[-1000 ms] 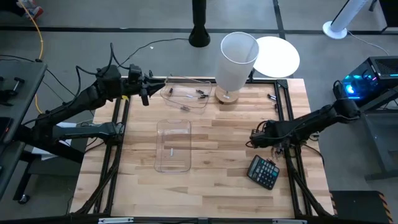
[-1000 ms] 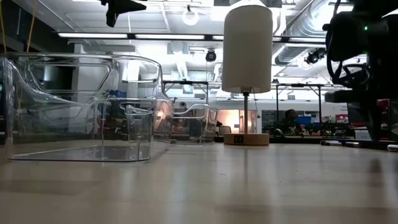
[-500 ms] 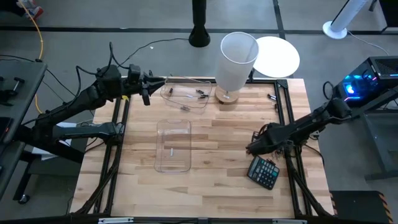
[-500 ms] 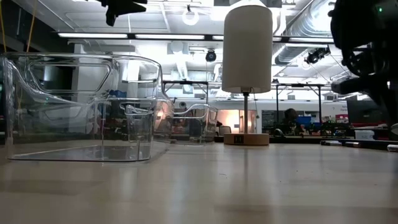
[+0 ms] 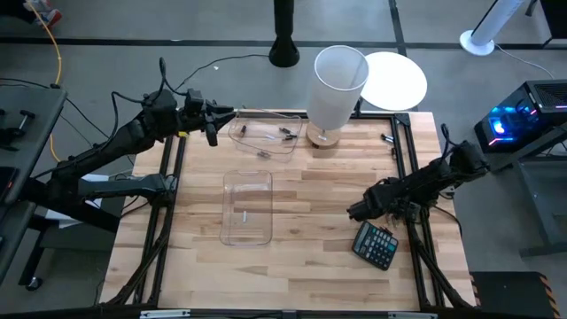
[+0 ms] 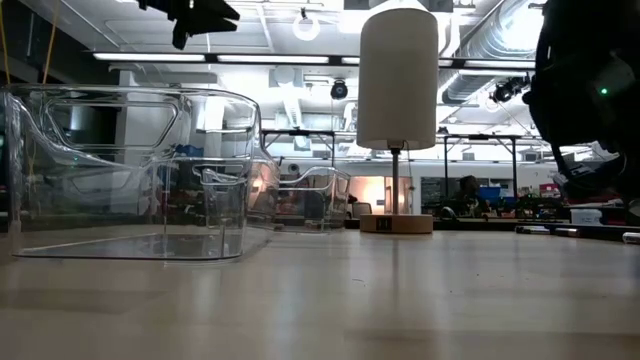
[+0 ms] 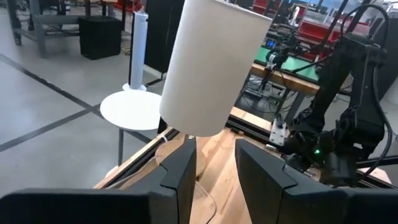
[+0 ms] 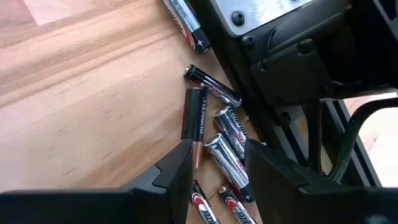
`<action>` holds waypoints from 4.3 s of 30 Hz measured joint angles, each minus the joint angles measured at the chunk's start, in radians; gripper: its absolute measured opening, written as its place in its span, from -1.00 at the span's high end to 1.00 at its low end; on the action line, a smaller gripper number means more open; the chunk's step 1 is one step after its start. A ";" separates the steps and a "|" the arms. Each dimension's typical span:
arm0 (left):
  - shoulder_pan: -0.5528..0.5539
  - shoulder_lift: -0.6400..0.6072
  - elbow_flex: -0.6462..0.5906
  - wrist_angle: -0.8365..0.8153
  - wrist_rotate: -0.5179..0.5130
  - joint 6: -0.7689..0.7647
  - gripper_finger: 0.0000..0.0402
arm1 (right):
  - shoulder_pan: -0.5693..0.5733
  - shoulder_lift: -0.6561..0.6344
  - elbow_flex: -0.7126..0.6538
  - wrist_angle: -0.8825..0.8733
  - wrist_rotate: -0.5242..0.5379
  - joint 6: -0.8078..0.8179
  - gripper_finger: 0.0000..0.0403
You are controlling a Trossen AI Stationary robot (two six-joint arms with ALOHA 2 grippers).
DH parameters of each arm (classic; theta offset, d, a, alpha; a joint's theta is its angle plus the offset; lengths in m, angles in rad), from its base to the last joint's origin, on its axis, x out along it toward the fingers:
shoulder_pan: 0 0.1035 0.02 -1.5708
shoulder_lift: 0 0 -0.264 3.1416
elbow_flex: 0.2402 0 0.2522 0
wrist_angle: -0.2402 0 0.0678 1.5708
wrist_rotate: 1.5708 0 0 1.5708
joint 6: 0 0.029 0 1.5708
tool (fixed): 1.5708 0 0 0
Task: Sort batteries
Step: Adjust the batteries
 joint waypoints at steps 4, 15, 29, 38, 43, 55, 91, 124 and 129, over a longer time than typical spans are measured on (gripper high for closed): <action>0.002 0.020 0.000 0.004 0.000 -0.001 0.47 | -0.013 0.000 0.000 0.013 -0.002 -0.007 0.32; 0.002 0.061 0.000 0.007 0.000 -0.003 0.47 | -0.092 0.206 -0.001 0.028 -0.040 -0.049 0.32; 0.002 0.058 0.000 0.044 -0.002 0.004 0.47 | 0.005 0.161 0.121 -0.096 -0.057 -0.055 0.32; 0.002 0.058 0.000 0.056 -0.002 0.006 0.47 | 0.126 0.139 0.134 -0.174 -0.238 -0.066 0.34; 0.002 0.058 0.000 0.057 -0.002 0.039 0.47 | 0.173 0.143 0.054 -0.052 -0.293 -0.021 0.41; 0.002 0.058 0.000 0.059 0.000 0.008 0.47 | 0.133 0.143 -0.058 0.044 -0.297 -0.024 0.46; 0.003 0.058 0.000 0.064 -0.002 -0.001 0.47 | 0.115 0.134 0.039 -0.075 -0.164 -0.114 0.47; 0.003 0.058 0.000 0.054 -0.013 0.015 0.47 | 0.110 0.119 0.162 -0.083 -0.004 -0.196 0.47; 0.003 0.058 0.000 0.050 -0.013 0.015 0.47 | 0.110 0.119 0.193 -0.140 -0.019 -0.197 0.47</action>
